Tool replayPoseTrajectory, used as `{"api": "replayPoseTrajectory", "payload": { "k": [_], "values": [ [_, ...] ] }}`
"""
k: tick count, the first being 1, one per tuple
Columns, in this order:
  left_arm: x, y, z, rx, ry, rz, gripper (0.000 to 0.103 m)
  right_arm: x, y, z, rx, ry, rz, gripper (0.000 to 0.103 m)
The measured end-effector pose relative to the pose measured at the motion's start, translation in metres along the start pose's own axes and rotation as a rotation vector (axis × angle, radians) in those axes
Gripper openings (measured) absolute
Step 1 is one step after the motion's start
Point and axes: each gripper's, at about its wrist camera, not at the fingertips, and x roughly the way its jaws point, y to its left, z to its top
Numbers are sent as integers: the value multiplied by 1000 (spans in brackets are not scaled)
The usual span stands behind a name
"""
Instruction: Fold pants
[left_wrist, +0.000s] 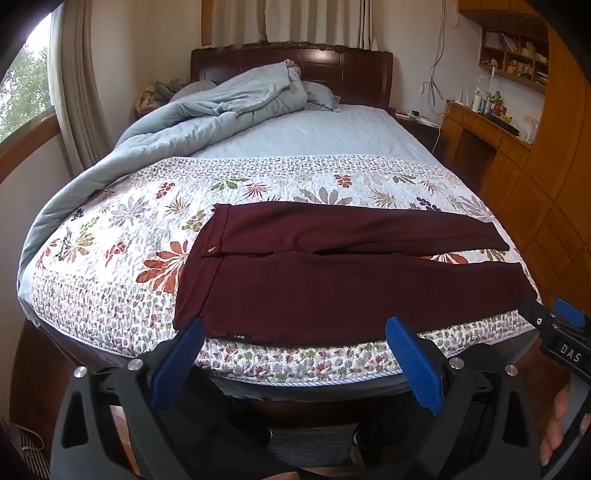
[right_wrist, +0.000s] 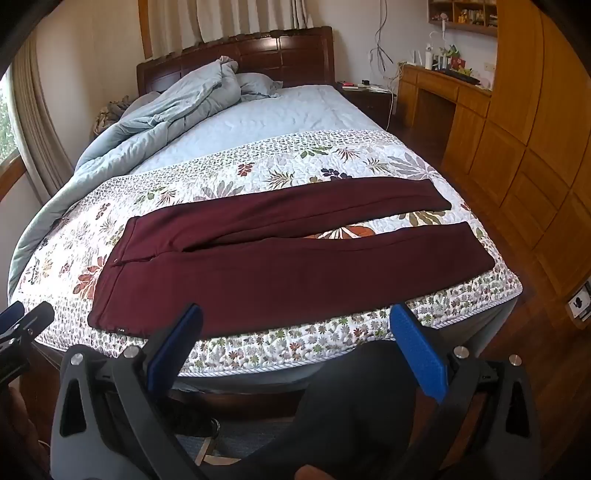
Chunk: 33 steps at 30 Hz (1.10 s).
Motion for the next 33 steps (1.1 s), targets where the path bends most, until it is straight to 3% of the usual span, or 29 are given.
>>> {"api": "replayPoseTrajectory", "payload": {
  "k": [33],
  "values": [
    [4, 2, -5, 7, 10, 7, 99, 1, 1, 0, 4, 9, 6, 101]
  ]
}}
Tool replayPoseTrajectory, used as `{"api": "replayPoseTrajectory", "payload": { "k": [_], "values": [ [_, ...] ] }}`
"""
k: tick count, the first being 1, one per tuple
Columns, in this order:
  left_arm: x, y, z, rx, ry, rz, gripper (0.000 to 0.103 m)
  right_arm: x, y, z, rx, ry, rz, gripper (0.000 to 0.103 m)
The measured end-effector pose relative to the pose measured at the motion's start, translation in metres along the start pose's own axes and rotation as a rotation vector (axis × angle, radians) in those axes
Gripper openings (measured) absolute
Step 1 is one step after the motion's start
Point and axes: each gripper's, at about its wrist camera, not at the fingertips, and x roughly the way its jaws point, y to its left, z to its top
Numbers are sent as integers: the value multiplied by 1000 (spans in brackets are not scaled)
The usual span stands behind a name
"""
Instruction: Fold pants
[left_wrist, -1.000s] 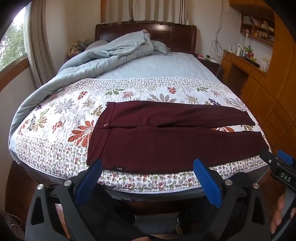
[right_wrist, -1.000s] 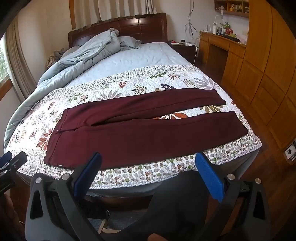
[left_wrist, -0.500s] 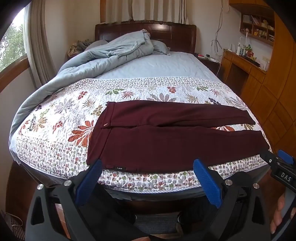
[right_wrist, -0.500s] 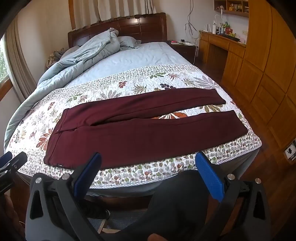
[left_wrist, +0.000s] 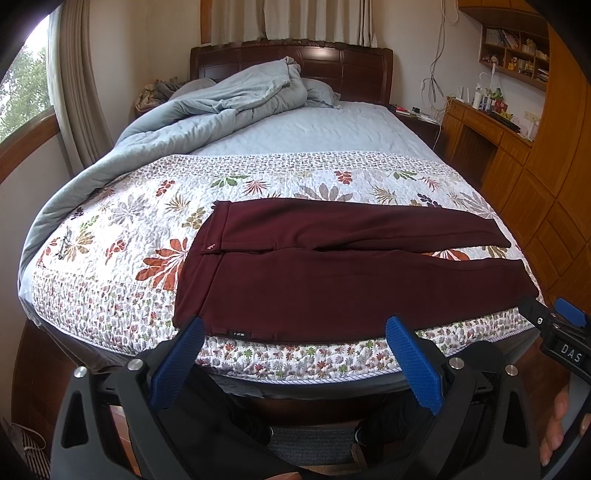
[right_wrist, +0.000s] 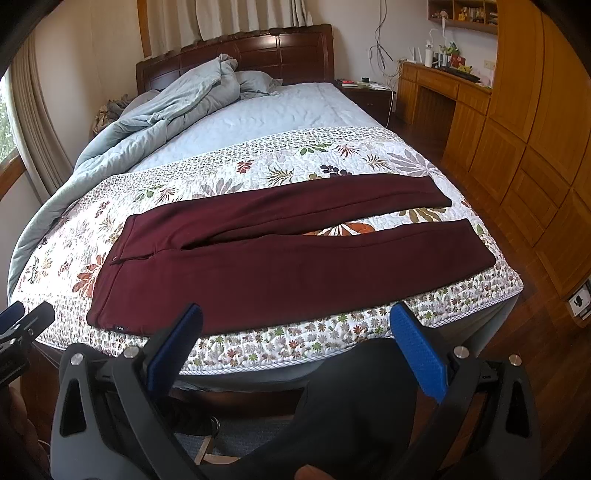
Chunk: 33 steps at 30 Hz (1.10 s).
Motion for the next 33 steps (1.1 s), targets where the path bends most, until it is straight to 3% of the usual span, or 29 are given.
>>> {"api": "replayPoseTrajectory", "payload": {
  "k": [33],
  "values": [
    [3, 1, 0, 0, 1, 1, 99, 0, 8, 2, -10, -2, -2, 101]
  ]
}}
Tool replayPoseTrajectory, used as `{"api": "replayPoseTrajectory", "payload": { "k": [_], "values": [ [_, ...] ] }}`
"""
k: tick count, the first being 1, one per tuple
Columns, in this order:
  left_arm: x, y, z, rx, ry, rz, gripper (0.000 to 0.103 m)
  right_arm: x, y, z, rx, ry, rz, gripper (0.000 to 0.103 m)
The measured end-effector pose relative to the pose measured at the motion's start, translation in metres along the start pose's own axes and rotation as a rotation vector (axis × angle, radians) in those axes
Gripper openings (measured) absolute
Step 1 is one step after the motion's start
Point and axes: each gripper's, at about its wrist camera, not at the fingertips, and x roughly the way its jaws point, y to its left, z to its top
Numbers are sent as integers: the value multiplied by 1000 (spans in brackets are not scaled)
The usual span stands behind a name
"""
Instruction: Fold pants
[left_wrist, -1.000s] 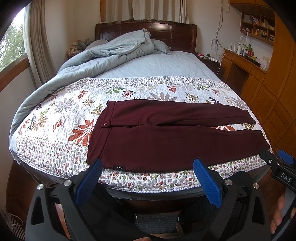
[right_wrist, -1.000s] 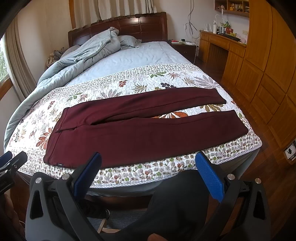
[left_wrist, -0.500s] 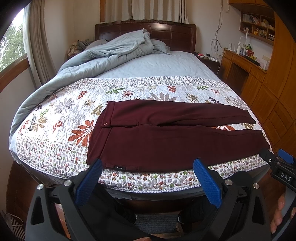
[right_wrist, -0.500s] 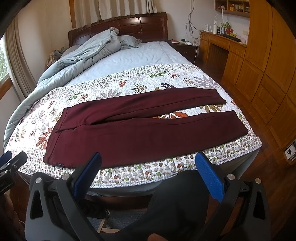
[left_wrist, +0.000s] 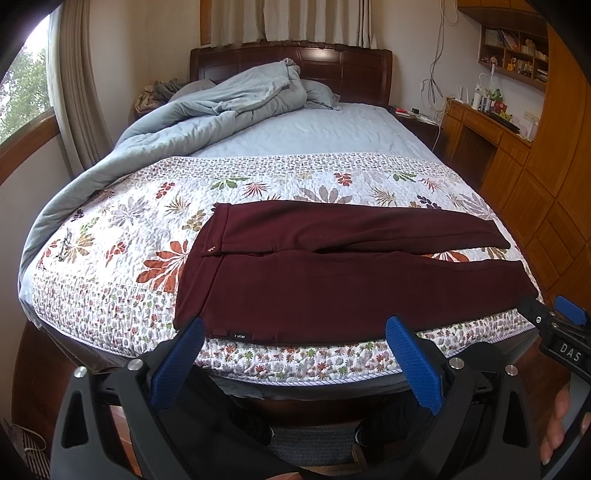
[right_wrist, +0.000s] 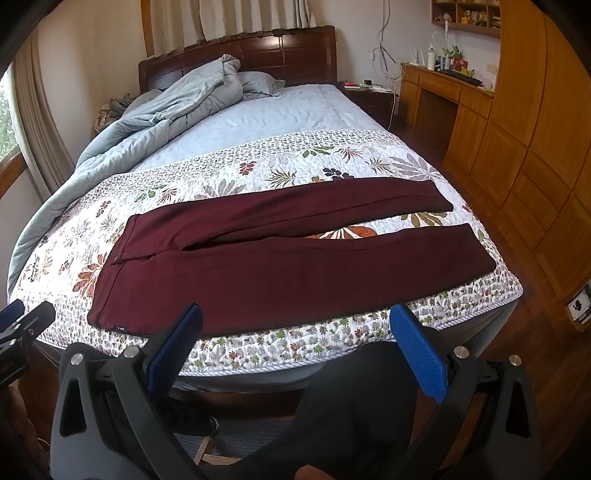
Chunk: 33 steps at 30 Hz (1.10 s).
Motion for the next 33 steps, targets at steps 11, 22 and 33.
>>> {"api": "replayPoseTrajectory", "payload": {
  "k": [11, 22, 33],
  "values": [
    [-1, 1, 2, 0, 3, -1, 99, 1, 1, 0, -1, 4, -1, 101],
    [5, 2, 3, -2, 13, -1, 99, 9, 1, -2, 1, 21, 0, 101],
    [40, 6, -11, 51, 21, -188, 99, 18, 2, 0, -39, -60, 43, 101]
  ]
}}
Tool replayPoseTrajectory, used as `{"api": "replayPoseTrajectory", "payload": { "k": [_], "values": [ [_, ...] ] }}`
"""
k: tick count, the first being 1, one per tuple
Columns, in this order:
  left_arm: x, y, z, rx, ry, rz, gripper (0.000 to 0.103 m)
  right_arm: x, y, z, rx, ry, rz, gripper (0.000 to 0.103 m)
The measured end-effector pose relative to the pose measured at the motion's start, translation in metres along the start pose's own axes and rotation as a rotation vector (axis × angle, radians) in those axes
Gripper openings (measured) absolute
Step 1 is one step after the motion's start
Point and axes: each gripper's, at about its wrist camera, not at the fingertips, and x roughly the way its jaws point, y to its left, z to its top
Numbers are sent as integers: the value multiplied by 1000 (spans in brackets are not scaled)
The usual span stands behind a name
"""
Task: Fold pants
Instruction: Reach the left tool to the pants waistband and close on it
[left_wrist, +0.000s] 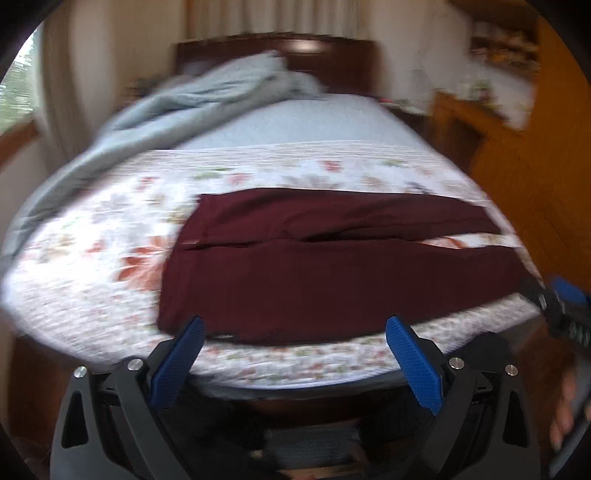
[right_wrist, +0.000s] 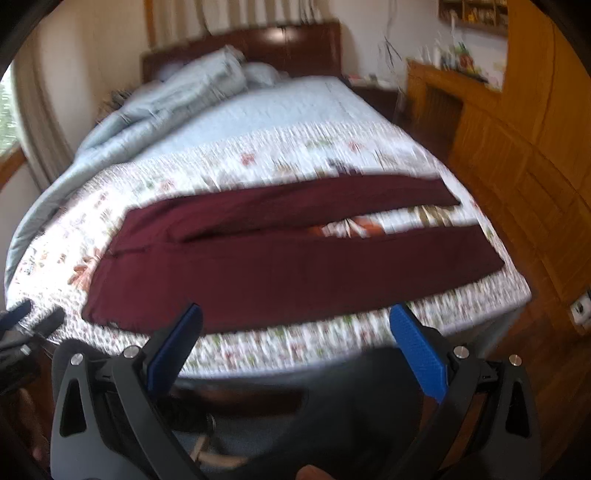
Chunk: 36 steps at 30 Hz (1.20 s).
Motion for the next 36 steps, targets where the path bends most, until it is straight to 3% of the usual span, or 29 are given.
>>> {"api": "replayPoseTrajectory", "payload": {
  "k": [2, 3, 4, 6, 9, 16, 20, 22, 27, 30, 36],
  "values": [
    [13, 14, -6, -8, 32, -198, 99, -11, 2, 0, -74, -191, 50, 101],
    [19, 18, -7, 0, 57, -229, 99, -7, 5, -1, -137, -241, 41, 101],
    [27, 27, -7, 21, 73, -214, 99, 3, 7, 1, -173, -219, 18, 101],
    [39, 49, 0, 78, 55, -120, 99, 37, 7, 5, -202, -82, 9, 101],
    [59, 96, 22, 86, 66, -66, 99, 60, 1, 5, -160, -21, 53, 101],
    [144, 238, 114, -161, 139, -178, 99, 105, 8, -7, -161, 63, 94, 101],
    [199, 288, 160, -235, 108, -310, 99, 129, 13, -8, -155, 122, 119, 101],
    [237, 307, 179, -258, 151, -339, 99, 141, 12, -6, -149, 151, 126, 101],
    [322, 332, 203, -258, 229, -318, 99, 173, 13, 4, -146, 211, 115, 101],
    [371, 337, 203, -245, 310, -343, 99, 188, 13, 9, -159, 233, 106, 101],
    [384, 322, 198, -92, 350, -454, 99, 213, 1, 26, -165, 295, 197, 101]
  ]
}}
